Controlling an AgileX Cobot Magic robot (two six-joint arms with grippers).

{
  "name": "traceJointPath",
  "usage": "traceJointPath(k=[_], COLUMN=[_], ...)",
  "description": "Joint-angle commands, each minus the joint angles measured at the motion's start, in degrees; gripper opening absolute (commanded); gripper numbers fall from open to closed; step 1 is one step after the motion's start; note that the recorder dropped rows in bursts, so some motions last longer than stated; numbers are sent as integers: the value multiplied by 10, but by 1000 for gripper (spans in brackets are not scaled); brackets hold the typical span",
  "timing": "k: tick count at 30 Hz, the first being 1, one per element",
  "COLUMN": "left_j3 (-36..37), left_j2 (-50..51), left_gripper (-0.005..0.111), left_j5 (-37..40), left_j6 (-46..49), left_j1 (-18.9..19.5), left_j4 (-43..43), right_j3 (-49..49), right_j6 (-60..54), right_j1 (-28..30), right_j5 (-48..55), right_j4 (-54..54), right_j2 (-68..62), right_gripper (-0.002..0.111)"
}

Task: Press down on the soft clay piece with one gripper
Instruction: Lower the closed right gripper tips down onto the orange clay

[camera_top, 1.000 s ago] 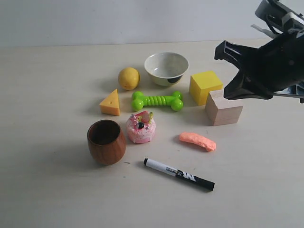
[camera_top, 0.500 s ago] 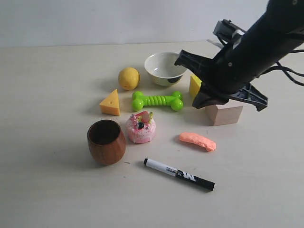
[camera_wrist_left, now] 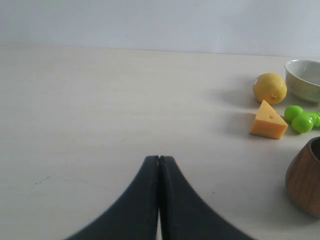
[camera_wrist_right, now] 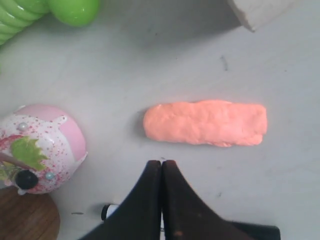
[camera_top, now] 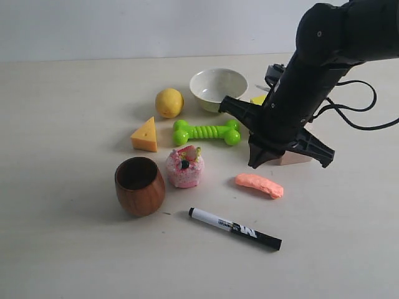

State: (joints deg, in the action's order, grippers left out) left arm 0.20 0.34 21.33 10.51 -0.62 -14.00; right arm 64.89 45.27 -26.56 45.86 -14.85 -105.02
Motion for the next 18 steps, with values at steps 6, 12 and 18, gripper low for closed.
traceJointPath(k=[6, 12, 18], left_j3=[-2, -2, -2], left_j2=[-3, -3, -3], left_gripper=[0, 0, 0], left_j5=[-5, -5, -5], left_j6=[-1, -1, -1], left_j1=[1, 1, 1], left_j4=[-1, -1, -1], right_j3=[7, 7, 7], right_j6=[26, 27, 27], right_j1=[-1, -1, -1], right_j5=[-6, -7, -15], right_j4=[31, 34, 36], right_j2=[-18, -37, -50], right_gripper=[0, 0, 0])
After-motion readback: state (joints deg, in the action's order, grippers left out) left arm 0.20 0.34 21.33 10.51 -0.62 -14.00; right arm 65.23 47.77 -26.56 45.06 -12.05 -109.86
